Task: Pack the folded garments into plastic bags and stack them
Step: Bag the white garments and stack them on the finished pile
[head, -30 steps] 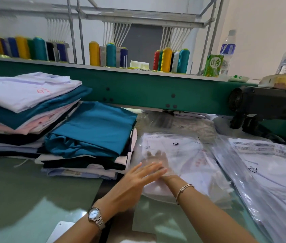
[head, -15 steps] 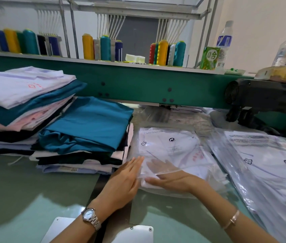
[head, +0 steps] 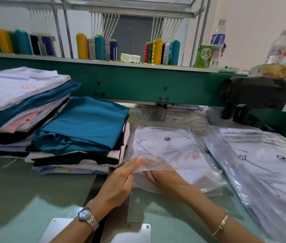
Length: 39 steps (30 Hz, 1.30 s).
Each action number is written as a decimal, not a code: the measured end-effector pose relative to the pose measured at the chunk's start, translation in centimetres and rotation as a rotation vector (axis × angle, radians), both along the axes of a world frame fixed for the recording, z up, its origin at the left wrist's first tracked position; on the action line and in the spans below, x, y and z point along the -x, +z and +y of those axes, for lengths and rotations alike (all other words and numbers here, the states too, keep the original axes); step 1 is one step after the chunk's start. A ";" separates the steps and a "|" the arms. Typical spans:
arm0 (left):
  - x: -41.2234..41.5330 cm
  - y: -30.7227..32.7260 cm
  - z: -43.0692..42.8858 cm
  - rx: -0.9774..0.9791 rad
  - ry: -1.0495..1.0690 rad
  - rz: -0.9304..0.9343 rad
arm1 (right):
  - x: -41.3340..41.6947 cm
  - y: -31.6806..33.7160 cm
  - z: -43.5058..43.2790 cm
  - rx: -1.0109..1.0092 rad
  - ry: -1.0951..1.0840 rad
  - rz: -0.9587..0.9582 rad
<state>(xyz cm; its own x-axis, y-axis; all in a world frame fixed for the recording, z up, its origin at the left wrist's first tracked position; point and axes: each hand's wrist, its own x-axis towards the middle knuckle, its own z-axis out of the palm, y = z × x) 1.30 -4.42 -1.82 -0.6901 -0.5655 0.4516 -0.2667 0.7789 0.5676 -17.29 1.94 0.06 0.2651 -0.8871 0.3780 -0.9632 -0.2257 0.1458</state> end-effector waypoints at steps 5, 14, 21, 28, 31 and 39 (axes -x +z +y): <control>-0.2 -0.2 -0.1 0.006 0.014 -0.042 | -0.9 0.3 -1.0 -0.150 0.083 -0.034; 0.0 -0.4 -0.3 0.207 0.047 -0.098 | 3.9 0.3 -0.3 -0.301 -0.663 -0.008; 0.2 -0.4 -0.1 0.220 0.041 -0.118 | 6.2 -0.4 1.1 -0.288 -0.781 -0.219; 0.1 -0.5 -0.2 0.240 0.036 -0.165 | 4.7 -1.1 2.2 -0.384 -0.127 -0.095; 0.0 -0.5 -0.2 0.250 0.043 -0.186 | 5.0 -0.6 1.6 -0.381 -0.180 0.033; -0.3 0.2 -0.3 0.283 -0.005 -0.298 | 3.1 0.6 2.9 -0.430 -0.338 0.109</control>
<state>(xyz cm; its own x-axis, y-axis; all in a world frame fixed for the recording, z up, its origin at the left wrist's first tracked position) 1.63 -4.67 -1.65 -0.8167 -0.4441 0.3685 -0.3832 0.8948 0.2291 -20.39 4.86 0.65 -0.0436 -0.9978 -0.0503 -0.9768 0.0320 0.2116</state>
